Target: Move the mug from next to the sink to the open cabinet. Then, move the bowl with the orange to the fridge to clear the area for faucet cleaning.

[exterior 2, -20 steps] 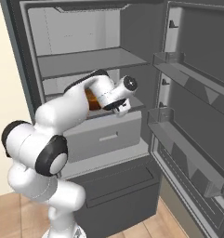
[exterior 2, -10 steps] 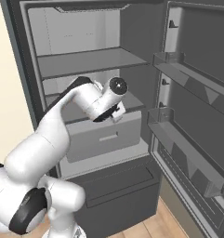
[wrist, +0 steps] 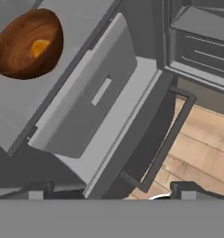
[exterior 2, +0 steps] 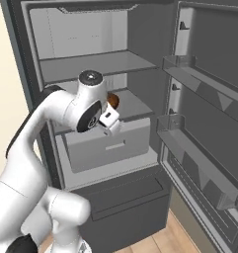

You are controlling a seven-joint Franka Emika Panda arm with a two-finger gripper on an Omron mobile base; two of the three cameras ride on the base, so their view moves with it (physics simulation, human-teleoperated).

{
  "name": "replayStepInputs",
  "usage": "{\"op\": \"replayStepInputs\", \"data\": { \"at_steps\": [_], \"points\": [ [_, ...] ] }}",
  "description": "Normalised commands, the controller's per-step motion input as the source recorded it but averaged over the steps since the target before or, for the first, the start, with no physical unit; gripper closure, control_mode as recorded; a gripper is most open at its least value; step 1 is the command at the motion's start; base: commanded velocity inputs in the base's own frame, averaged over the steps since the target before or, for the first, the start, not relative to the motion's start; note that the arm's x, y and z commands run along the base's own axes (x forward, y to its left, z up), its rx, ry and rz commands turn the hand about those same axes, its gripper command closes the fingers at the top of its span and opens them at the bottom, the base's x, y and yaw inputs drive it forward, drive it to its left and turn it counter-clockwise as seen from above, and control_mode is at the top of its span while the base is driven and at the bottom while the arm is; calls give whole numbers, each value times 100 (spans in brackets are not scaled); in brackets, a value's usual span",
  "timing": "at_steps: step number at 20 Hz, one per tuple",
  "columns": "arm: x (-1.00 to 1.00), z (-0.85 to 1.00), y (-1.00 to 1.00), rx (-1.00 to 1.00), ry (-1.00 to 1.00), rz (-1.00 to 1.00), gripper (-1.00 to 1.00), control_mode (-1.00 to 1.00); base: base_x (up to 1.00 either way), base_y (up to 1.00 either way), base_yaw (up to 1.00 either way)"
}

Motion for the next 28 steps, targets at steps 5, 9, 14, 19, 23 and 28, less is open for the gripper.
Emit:
{"op": "replayStepInputs", "data": {
  "at_steps": [5,9,14,19,23,28],
  "points": [
    [-40,-14,12,-10,-2,7,-100,100,-60,21,24],
    [0,0,0,0,0,0,-100,100,-70,32,75],
    [0,0,0,0,0,0,-100,100,-43,59,80],
    [0,0,0,0,0,0,-100,100,-40,97,71],
    [0,0,0,0,0,0,-100,100,30,99,34],
    [0,0,0,0,0,0,-100,100,100,90,3]
  ]
}}
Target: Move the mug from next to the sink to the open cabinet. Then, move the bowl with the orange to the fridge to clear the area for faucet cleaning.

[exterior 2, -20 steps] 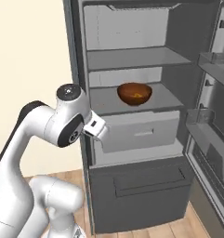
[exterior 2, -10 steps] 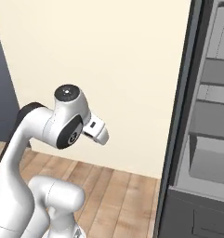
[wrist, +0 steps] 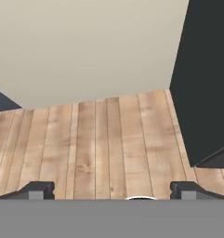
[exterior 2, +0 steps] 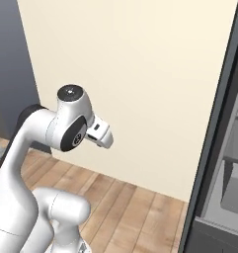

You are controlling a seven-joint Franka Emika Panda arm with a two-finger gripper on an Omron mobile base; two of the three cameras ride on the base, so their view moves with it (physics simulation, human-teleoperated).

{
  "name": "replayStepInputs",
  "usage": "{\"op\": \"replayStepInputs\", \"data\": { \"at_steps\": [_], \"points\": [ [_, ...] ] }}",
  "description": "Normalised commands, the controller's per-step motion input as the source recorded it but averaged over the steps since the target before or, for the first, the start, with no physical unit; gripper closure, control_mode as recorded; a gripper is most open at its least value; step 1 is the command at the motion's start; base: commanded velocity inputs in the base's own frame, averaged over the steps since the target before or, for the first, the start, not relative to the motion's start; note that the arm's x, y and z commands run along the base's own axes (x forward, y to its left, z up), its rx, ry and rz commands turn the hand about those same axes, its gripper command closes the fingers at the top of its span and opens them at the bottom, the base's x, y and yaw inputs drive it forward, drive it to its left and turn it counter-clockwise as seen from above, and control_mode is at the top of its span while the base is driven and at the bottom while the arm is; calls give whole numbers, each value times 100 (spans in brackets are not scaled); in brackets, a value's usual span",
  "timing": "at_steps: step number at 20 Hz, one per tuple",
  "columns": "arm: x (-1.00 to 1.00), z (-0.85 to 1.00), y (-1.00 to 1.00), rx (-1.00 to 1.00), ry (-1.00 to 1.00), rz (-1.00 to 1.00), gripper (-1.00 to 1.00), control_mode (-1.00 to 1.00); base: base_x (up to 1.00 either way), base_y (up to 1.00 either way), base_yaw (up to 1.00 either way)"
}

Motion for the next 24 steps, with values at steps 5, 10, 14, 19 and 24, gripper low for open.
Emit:
{"op": "replayStepInputs", "data": {
  "at_steps": [5,10,14,19,24],
  "points": [
    [0,0,0,0,0,0,-100,100,100,89,-23],
    [0,0,0,0,0,0,-100,100,100,78,-29],
    [0,0,0,0,0,0,-100,100,8,11,45],
    [0,0,0,0,0,0,-100,100,-30,-3,52],
    [0,0,0,0,0,0,-100,100,100,0,-1]
  ]
}}
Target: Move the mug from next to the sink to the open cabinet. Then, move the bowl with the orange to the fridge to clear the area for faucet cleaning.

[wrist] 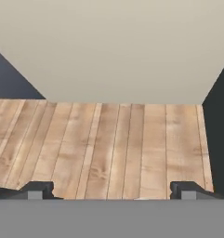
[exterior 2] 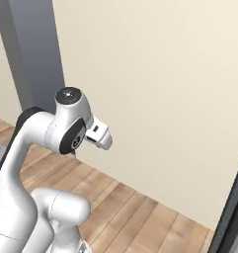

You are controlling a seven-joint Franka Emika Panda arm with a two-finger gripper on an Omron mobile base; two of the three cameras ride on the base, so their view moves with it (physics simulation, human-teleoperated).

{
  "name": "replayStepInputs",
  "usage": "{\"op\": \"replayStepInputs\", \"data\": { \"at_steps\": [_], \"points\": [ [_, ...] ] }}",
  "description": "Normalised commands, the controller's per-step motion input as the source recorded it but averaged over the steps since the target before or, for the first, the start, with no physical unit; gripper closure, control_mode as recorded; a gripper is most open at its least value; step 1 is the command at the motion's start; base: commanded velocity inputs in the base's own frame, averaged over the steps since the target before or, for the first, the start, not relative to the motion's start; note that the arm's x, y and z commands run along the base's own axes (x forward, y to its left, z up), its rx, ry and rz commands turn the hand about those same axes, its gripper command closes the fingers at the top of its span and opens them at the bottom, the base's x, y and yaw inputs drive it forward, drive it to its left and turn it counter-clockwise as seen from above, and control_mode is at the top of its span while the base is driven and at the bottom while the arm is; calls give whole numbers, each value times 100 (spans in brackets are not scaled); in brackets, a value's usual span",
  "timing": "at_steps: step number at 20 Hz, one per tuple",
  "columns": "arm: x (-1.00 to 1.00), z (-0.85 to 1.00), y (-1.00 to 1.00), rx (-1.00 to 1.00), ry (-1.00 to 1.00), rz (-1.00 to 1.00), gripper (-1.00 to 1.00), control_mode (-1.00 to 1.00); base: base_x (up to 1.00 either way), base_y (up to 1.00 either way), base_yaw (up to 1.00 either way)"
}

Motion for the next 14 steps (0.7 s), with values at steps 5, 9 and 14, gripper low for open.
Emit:
{"op": "replayStepInputs", "data": {
  "at_steps": [5,9,14],
  "points": [
    [0,0,0,0,0,0,-100,100,100,11,-3],
    [0,0,0,0,0,0,-100,100,100,37,16],
    [0,0,0,0,0,0,-100,100,100,27,28]
  ]
}}
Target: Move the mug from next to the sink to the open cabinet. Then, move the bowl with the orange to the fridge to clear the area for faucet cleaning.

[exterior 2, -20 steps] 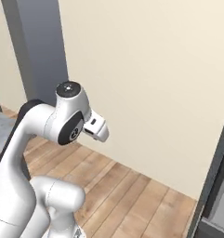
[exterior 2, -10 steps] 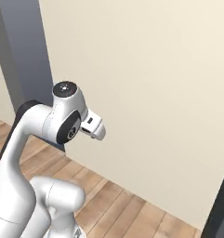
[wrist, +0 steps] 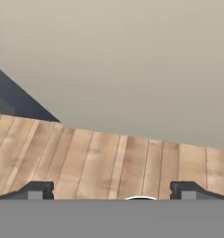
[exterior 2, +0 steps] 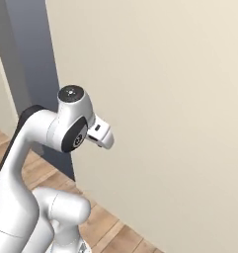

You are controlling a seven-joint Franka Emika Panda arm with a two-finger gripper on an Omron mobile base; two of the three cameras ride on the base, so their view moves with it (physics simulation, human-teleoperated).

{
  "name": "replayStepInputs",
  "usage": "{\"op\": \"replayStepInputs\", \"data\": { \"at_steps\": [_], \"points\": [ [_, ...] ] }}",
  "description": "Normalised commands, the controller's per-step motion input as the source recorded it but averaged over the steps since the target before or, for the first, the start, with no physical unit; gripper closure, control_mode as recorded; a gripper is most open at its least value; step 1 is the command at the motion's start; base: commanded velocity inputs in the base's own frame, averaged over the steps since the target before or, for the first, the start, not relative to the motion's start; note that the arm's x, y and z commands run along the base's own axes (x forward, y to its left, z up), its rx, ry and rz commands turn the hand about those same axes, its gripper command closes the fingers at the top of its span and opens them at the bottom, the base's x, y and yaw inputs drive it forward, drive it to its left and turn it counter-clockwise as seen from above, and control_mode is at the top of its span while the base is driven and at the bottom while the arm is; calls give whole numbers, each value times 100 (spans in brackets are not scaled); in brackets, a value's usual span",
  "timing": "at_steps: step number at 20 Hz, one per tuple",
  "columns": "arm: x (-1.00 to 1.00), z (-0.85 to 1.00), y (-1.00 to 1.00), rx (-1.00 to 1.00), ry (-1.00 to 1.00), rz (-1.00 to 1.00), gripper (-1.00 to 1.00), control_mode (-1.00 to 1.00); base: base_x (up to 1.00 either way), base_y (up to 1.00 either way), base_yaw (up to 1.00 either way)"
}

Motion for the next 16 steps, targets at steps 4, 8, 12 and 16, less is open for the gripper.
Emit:
{"op": "replayStepInputs", "data": {
  "at_steps": [4,8,12,16],
  "points": [
    [0,0,0,0,0,0,-100,100,100,6,43],
    [0,0,0,0,0,0,-100,100,93,-1,64],
    [0,0,0,0,0,0,-100,100,91,20,56],
    [0,0,0,0,0,0,-100,100,86,24,59]
  ]
}}
